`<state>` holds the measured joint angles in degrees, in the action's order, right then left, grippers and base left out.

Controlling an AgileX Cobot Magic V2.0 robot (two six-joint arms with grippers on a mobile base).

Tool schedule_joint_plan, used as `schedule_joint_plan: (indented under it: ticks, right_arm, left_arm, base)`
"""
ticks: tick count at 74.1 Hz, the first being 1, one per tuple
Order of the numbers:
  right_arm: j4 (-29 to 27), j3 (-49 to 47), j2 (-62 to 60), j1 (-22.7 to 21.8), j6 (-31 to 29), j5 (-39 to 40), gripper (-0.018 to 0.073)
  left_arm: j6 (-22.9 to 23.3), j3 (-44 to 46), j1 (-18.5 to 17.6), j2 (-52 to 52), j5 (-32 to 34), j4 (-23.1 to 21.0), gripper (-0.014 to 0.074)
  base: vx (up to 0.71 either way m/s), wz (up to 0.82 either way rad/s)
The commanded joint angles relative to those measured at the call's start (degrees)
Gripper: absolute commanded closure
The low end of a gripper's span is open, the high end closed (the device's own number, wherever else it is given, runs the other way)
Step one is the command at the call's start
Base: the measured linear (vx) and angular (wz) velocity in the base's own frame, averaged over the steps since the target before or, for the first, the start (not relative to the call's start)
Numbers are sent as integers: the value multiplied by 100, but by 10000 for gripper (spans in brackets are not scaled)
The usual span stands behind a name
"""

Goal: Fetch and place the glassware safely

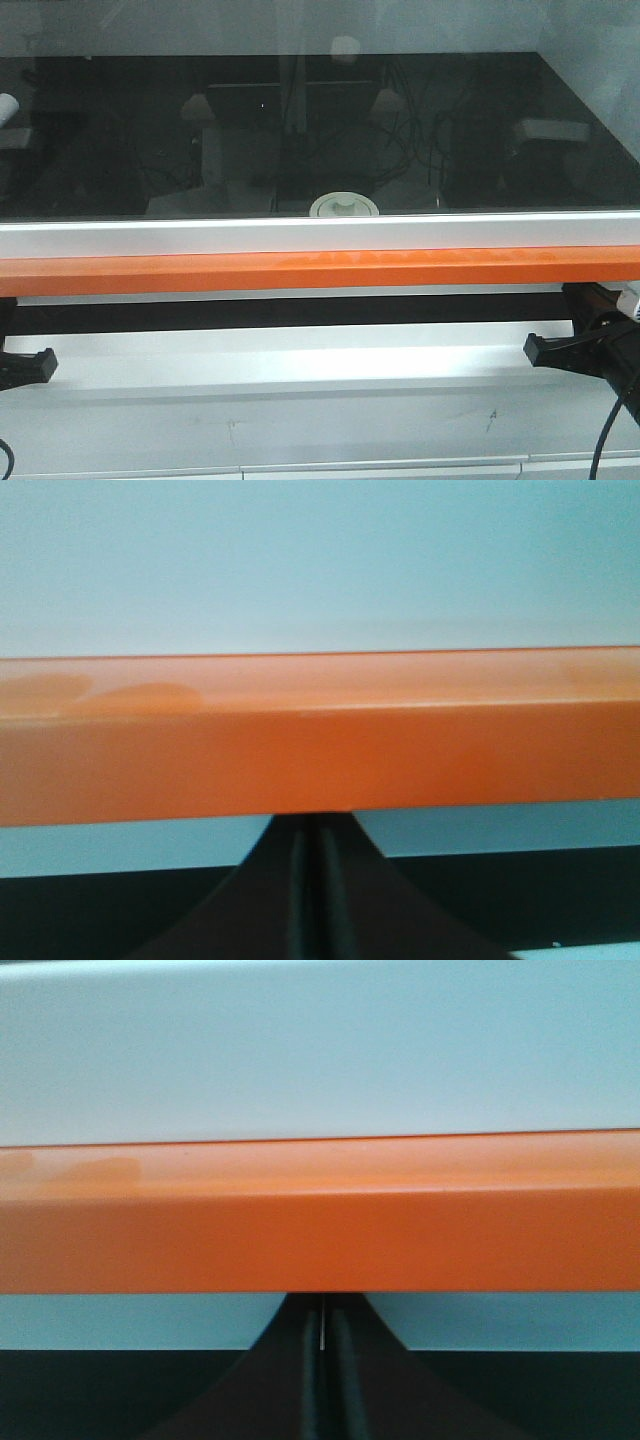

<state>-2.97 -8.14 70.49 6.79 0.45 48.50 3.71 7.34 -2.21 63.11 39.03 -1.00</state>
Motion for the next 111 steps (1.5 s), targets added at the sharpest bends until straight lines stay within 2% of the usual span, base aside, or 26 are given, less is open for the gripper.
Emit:
schedule_joint_plan:
  ticks: [1, 39, 59, 64, 70, 84, 111]
  right_arm:
    - [62, -153, -52, -6, -45, 707, 560]
    - [481, -137, -84, -6, -45, 1146, 560]
    - [476, -137, -278, -6, 33, 1144, 560]
    - [476, -133, -348, -6, 33, 1124, 560]
    - [471, -133, -430, -6, 33, 1105, 560]
    - [471, -117, -490, -6, 74, 1096, 560]
    - [448, -117, -490, -6, 80, 1101, 560]
  left_arm:
    - [30, 245, -45, 65, 718, -18, 603]
    - [30, 245, -45, 56, 1009, 6, 603]
    - [48, 241, -45, 56, 1286, 555, 603]
    - [53, 205, -45, 56, 1312, 535, 603]
    - [52, 85, -45, 56, 1658, 448, 603]
    - [227, -277, -45, 56, 2446, -158, 603]
    - [291, -278, -45, 56, 2497, -168, 603]
  base:
    - [0, 0]
    - [0, 0]
    - [0, 0]
    - [0, 0]
    - [0, 0]
    - [0, 0]
    - [0, 0]
